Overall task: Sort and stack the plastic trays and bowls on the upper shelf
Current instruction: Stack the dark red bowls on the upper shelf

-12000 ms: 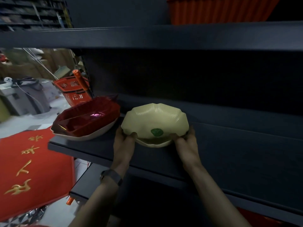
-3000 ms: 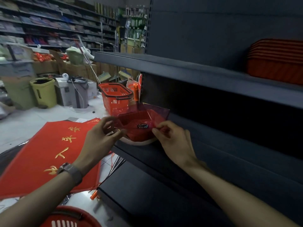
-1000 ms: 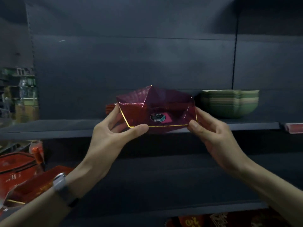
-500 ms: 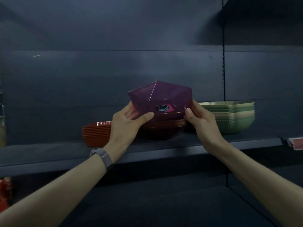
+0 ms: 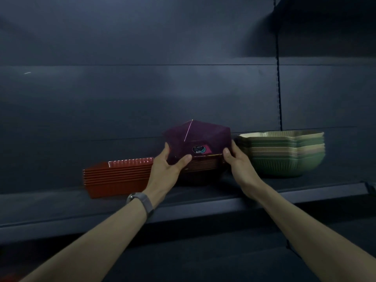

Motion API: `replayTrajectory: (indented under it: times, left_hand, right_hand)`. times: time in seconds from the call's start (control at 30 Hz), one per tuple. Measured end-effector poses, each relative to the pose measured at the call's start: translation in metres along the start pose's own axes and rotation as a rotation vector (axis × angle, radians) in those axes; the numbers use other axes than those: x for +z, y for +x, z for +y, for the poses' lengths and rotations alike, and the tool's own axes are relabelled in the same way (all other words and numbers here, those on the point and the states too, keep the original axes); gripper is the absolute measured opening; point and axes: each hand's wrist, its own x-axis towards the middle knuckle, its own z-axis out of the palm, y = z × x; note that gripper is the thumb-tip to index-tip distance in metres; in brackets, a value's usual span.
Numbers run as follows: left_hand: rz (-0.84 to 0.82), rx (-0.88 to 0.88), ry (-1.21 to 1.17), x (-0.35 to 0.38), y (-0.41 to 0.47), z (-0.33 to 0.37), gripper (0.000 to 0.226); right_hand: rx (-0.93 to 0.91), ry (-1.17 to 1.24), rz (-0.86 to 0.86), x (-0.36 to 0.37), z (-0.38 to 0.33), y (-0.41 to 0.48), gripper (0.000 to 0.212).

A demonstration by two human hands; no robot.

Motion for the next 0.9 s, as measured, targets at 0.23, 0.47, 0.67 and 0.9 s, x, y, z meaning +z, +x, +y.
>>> replayTrajectory:
  times: [0.23,0.47,0.67,0.9]
  left_hand:
    - [0.026,-0.075,-0.020,0.003,0.000,-0.010,0.097]
    - [0.042,-0.151,-0.108,0.000,0.004,-0.024,0.117]
    - [0.053,-0.222,-0.119,0.004,0.003,-0.024,0.103]
    - [0.037,-0.200,-0.124,0.005,0.001,-0.024,0.096]
  right_hand:
    - [0.081,-0.009,-0.026,0.001,0.011,0.004,0.054]
    - [0.221,-0.035,0.000,0.003,0.018,0.009,0.057]
    - [0.272,-0.054,0.045,0.002,0.019,0.008,0.085]
    - [0.255,-0.044,0.060,0.002,0.016,0.005,0.081]
